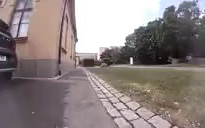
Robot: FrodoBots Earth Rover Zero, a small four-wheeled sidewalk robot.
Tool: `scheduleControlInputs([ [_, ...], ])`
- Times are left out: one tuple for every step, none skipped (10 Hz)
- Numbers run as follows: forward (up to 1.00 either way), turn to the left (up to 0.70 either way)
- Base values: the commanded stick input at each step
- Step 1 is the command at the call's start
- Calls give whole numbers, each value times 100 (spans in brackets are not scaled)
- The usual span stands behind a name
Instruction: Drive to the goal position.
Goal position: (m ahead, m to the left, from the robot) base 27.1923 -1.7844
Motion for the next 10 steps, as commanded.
scheduleControlInputs([
  [85,0],
  [85,0],
  [85,34],
  [85,34],
  [85,34],
  [85,34],
  [85,25],
  [84,3],
  [82,0],
  [82,0],
])
